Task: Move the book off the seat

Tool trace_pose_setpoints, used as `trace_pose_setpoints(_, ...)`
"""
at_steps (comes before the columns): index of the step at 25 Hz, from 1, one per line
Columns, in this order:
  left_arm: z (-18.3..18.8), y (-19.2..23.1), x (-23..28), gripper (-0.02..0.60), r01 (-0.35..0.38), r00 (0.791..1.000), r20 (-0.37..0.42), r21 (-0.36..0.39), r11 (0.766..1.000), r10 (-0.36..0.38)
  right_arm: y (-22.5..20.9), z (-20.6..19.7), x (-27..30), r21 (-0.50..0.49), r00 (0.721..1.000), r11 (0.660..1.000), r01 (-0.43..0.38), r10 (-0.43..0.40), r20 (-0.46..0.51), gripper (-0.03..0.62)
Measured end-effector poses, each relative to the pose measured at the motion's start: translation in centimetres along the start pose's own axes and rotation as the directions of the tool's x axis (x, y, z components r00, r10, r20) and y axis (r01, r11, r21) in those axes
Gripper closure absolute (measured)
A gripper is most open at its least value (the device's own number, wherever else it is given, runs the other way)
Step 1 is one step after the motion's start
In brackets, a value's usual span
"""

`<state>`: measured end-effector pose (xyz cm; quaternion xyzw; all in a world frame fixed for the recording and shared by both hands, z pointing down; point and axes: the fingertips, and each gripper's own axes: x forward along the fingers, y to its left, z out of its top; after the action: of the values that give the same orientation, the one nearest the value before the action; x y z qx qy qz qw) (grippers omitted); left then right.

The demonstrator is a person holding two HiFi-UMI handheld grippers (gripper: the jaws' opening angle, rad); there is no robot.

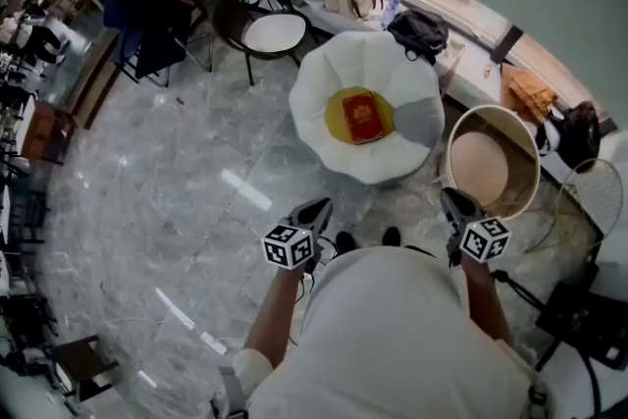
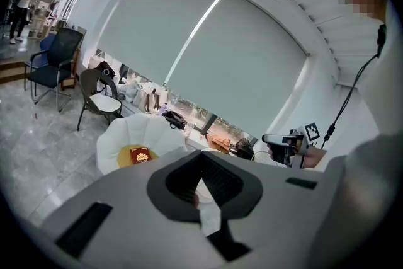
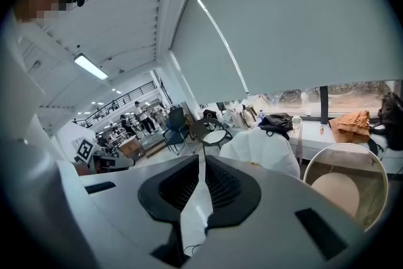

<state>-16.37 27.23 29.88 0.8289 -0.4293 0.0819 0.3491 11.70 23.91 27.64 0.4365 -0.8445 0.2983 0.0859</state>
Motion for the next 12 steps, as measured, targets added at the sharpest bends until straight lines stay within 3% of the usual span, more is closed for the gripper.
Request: trace_pose_setpoints(12, -1.5, 0.8, -1.5, 0.580, 0.032, 0.999, -0.023, -0.002, 0.999, -0.032, 0.7, -1.8, -0.9, 0.088, 0.999, 0.995, 0.053, -0.054, 0.009, 0.536)
